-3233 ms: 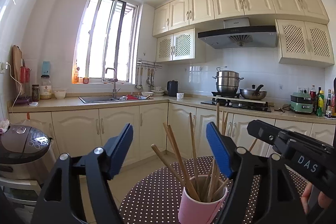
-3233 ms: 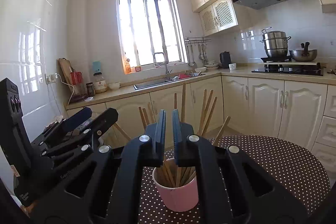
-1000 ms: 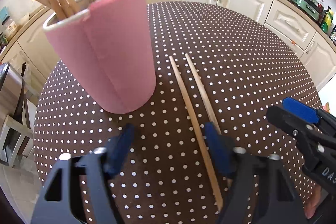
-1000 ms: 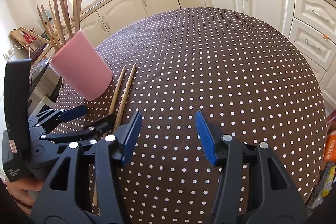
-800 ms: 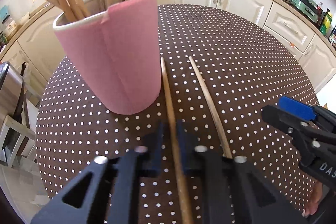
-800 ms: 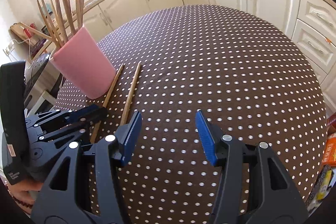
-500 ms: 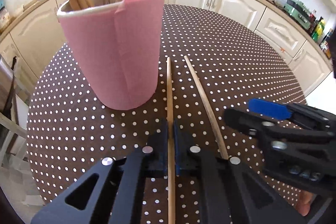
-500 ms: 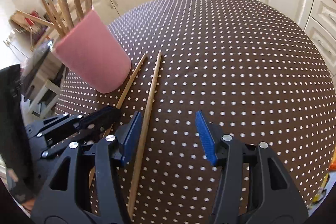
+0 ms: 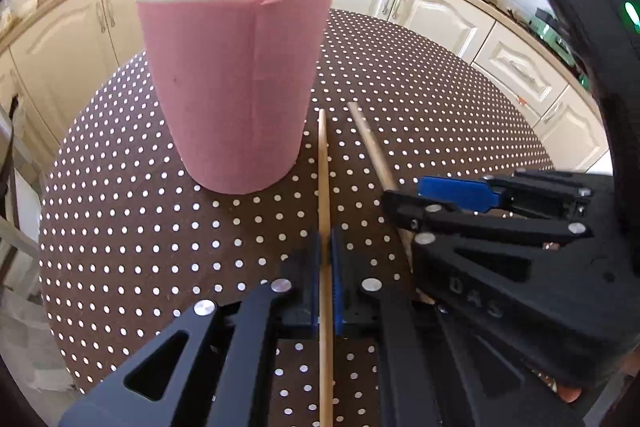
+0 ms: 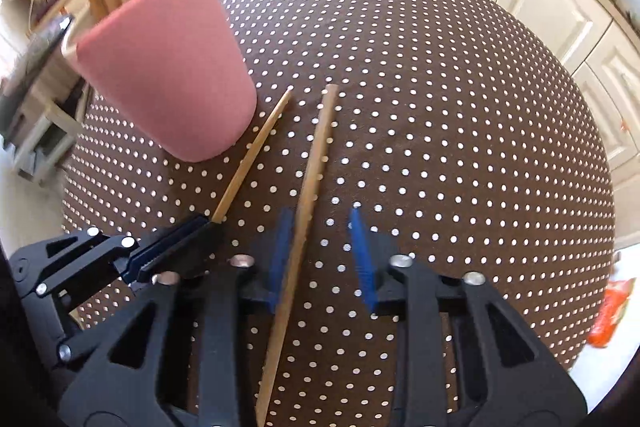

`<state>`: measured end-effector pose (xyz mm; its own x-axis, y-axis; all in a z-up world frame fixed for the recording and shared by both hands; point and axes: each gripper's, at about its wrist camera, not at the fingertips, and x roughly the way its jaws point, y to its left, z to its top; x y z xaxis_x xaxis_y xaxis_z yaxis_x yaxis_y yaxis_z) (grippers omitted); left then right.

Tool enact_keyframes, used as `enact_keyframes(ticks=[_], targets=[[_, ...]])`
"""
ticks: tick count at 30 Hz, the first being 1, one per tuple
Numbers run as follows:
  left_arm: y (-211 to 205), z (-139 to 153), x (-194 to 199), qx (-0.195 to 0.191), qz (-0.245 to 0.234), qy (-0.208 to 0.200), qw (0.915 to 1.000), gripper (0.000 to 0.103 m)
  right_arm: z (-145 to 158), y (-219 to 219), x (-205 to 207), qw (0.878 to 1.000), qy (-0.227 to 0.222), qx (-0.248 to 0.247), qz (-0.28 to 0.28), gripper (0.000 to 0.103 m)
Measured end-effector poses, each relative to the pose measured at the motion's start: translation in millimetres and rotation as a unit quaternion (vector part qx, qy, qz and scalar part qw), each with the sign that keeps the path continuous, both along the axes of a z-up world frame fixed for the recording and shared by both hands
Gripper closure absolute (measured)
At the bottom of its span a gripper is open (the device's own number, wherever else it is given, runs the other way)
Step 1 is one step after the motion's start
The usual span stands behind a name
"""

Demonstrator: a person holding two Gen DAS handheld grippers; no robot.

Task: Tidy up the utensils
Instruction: 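Lower the right gripper onto the last two chopsticks and close on them, then lift the held chopsticks with the right gripper over the pink cup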

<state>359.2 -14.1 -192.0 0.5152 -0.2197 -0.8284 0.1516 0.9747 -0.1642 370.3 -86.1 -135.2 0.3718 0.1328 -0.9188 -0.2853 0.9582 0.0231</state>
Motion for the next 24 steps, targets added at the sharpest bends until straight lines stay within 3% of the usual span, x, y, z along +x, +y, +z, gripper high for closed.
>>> enact_keyframes(ticks=[4,10,17,24], targets=[[-5,1,5,-0.013,-0.001,0.006,0.9999,0.097,-1,9,0,1.0,0.002,-0.007,0.008,0.092],[4,10,-3,-0.03,-0.007,-0.012,0.9995,0.097,-3,-11,-10,0.999,-0.011,0.032,0.004,0.095],[12,43,-28,-0.065,-0.03,-0.08,0.9942,0.097,30,-28,-34,0.992,-0.072,0.104,0.0,0.095],[14,77,-62,-0.085,-0.069,-0.169,0.9796,0.097,60,-49,-53,0.985,-0.109,0.136,0.006,0.095]])
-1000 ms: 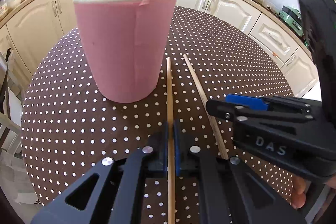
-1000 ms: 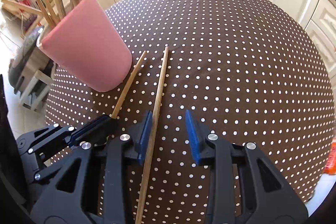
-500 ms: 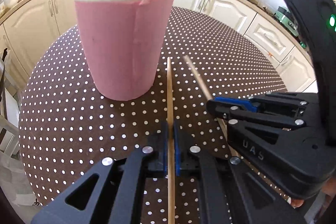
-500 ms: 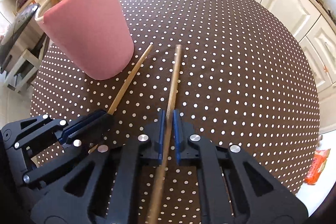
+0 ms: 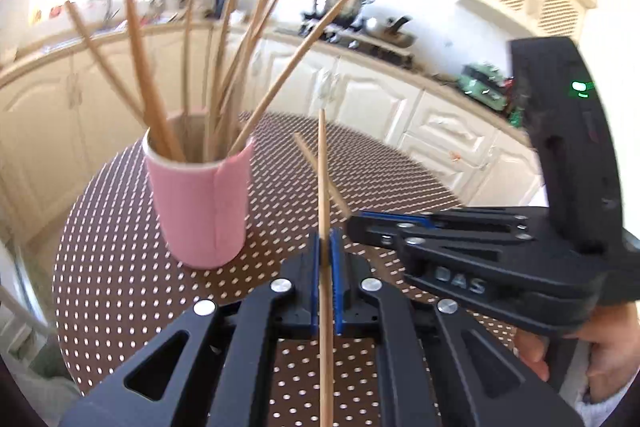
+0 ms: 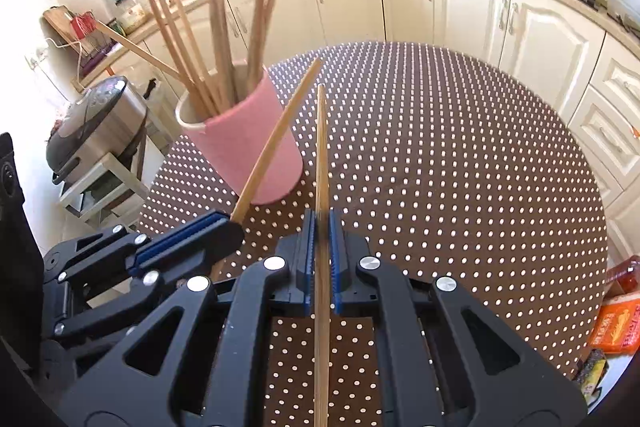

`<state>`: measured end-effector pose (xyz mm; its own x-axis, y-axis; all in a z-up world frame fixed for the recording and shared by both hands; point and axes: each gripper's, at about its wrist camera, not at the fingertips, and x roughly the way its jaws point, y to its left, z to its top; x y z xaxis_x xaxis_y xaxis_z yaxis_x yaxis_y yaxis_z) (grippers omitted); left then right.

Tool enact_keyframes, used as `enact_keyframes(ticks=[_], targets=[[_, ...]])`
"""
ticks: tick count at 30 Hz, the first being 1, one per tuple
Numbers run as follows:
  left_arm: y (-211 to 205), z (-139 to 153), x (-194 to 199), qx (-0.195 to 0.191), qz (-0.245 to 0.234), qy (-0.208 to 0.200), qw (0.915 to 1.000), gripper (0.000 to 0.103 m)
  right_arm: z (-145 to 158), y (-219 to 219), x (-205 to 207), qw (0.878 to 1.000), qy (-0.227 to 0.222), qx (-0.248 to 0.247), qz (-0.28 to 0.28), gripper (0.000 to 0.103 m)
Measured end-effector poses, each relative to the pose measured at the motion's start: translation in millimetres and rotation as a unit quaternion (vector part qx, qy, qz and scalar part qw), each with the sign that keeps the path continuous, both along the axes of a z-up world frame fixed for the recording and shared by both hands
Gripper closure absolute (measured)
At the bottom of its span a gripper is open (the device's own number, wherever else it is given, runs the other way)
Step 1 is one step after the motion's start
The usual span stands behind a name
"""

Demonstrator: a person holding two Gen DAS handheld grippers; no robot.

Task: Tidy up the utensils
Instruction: 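Lift the held chopsticks with the right gripper over the pink cup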

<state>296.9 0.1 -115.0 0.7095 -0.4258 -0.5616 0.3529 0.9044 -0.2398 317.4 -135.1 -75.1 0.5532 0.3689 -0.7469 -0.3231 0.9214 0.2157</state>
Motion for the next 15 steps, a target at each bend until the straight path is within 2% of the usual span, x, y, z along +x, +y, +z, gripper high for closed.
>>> enact_keyframes(ticks=[3,10,15], targets=[[-2,8,-10,0.006,-0.009,-0.019,0.9998,0.097,10,-4,-8,1.0,-0.02,0.012,0.014,0.095],[-1,15,-19,0.009,-0.022,-0.03,0.9993,0.097,40,-9,-29,0.996,-0.079,0.032,0.037,0.095],[6,21,-19,0.008,-0.025,-0.04,0.9988,0.097,58,-2,-37,0.993,-0.101,0.036,0.046,0.095]])
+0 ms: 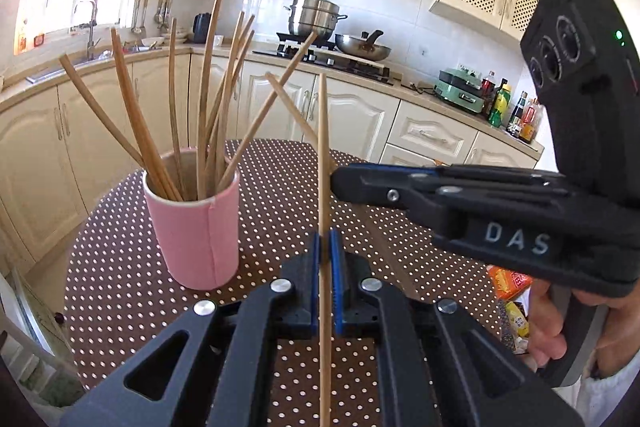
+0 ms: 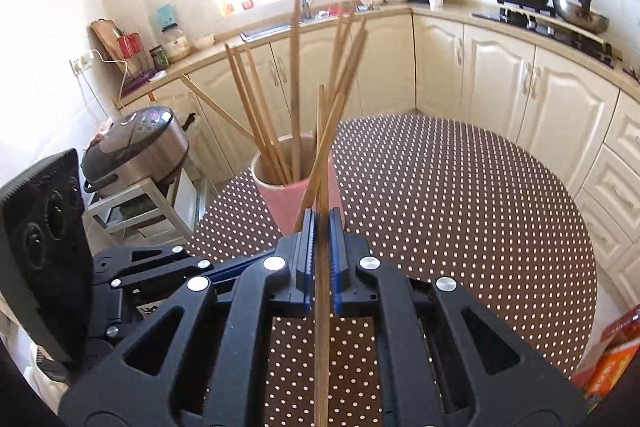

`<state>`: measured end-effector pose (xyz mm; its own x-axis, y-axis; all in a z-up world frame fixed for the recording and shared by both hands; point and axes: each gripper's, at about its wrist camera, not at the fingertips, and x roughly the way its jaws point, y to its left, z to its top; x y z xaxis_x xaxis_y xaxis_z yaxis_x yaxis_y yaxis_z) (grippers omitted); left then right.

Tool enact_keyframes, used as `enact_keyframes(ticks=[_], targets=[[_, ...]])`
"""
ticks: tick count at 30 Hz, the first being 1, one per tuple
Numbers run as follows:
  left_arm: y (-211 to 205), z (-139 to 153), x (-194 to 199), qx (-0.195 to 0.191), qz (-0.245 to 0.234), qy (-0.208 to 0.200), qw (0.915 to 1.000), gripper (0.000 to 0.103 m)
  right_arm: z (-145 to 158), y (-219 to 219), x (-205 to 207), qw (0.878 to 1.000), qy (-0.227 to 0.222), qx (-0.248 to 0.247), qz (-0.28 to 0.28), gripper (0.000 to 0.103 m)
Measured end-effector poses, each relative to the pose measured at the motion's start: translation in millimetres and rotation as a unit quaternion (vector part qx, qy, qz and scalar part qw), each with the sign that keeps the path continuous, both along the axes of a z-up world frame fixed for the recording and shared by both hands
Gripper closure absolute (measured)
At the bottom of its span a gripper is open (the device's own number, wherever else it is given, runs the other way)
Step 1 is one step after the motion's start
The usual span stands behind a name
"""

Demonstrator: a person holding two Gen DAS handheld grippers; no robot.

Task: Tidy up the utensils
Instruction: 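Lift the held chopsticks with the right gripper over the pink cup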

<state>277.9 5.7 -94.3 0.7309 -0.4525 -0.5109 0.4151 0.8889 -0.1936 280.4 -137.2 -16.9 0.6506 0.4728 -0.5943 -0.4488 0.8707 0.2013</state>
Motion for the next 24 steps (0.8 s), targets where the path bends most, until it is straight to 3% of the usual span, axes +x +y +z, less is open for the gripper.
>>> enact_keyframes(ticks=[7,13,24], targets=[[4,18,9,0.012,0.002,-0.017,0.9998,0.097,19,10,-4,0.999,-0.029,0.02,0.011,0.095],[21,38,9,-0.003,0.018,-0.066,0.9976,0.097,41,25,-7,0.995,-0.094,0.023,0.001,0.095],[51,81,10,-0.021,0.062,-0.136,0.9886,0.097,61,42,10,0.974,-0.206,0.085,-0.027,0.095]])
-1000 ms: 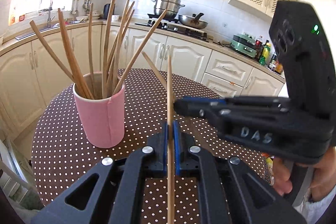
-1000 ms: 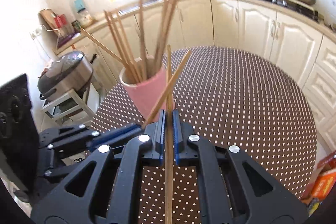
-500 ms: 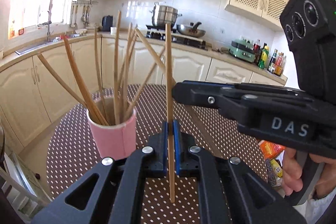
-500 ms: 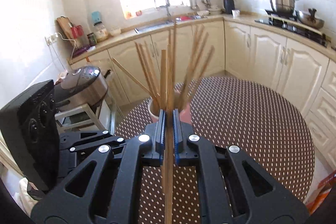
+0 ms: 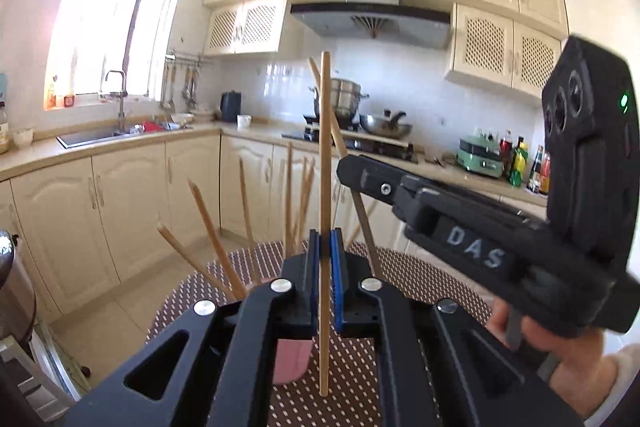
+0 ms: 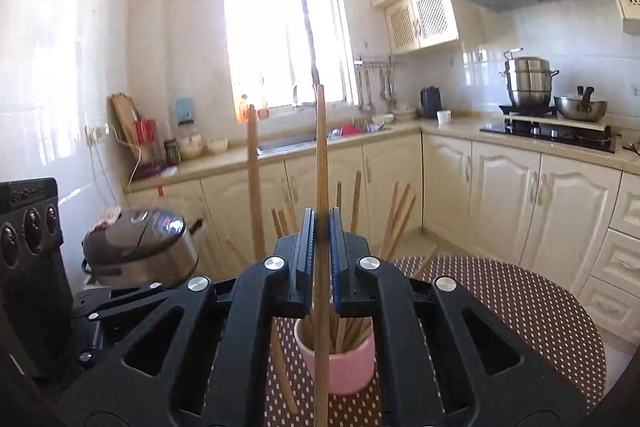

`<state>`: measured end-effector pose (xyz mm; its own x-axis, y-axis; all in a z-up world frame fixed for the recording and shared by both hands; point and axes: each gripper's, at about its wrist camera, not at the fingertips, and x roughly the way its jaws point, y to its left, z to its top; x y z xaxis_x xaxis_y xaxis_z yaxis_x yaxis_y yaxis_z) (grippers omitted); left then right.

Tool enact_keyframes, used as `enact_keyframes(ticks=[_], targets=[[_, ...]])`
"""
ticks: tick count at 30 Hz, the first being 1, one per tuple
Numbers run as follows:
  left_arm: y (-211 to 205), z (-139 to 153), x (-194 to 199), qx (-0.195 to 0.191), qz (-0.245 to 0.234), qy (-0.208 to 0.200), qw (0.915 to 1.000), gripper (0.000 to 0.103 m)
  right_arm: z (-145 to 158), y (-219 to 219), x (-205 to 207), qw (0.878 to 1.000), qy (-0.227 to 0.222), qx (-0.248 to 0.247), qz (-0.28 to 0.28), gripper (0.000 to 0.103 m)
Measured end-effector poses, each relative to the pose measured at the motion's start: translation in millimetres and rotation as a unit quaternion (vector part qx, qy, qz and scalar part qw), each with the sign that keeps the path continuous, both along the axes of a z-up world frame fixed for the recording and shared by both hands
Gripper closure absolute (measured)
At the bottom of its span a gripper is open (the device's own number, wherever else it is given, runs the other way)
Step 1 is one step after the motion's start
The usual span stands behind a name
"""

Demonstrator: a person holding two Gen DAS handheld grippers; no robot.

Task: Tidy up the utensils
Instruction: 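Lift the held chopsticks with the right gripper over the pink cup, then lower the chopsticks into the pink cup and open the right gripper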

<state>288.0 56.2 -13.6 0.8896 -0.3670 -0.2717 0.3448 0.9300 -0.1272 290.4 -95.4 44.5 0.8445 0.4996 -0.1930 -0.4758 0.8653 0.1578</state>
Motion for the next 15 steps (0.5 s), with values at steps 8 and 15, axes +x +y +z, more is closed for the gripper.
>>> enact_keyframes(ticks=[8,15], targets=[[17,14,11,-0.036,0.036,-0.044,0.9977,0.097,-2,1,22,0.998,-0.042,0.04,-0.032,0.095],[25,12,26,-0.059,0.058,-0.073,0.9939,0.097,-7,6,31,0.993,-0.084,0.059,-0.062,0.095]])
